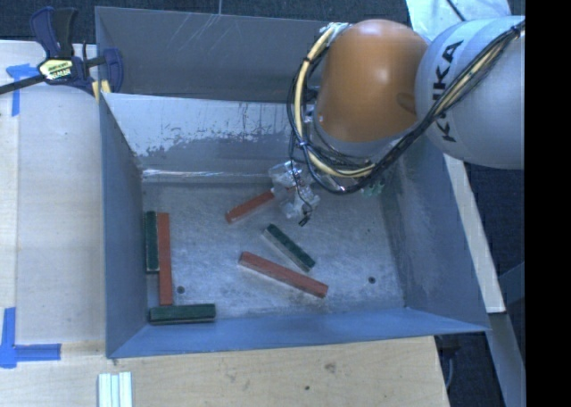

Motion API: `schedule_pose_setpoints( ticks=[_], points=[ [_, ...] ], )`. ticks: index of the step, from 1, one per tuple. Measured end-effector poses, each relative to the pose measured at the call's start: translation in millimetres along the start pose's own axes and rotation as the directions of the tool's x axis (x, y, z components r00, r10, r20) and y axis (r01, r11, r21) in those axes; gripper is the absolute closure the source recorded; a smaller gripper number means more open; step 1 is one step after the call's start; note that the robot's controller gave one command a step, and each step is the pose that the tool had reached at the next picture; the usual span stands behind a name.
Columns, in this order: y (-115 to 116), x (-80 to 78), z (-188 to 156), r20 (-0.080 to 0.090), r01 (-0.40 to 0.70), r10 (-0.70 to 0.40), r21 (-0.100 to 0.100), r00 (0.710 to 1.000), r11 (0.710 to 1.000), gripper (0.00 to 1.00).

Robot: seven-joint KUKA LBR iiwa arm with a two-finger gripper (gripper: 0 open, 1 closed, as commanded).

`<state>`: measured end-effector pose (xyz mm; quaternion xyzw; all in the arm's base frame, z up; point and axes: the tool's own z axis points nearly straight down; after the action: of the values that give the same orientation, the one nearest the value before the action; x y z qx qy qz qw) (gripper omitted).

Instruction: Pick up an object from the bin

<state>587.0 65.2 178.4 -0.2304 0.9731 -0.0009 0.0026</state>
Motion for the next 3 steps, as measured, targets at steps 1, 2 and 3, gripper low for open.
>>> schedule_pose_setpoints(
  ticks=[1, 2, 3],
  points=[
    [2, -0.7, 0, 0.001, 0.000, 0.000, -0.002, 1.000, 1.000, 0.00],
    [-18, -28.2, 112, -0.007, -0.058, 0.058, -0.004, 0.998, 0.998, 0.00],
    [-19, -31.1, 105, 0.002, -0.060, 0.060, -0.001, 0.998, 0.998, 1.00]
  ],
)
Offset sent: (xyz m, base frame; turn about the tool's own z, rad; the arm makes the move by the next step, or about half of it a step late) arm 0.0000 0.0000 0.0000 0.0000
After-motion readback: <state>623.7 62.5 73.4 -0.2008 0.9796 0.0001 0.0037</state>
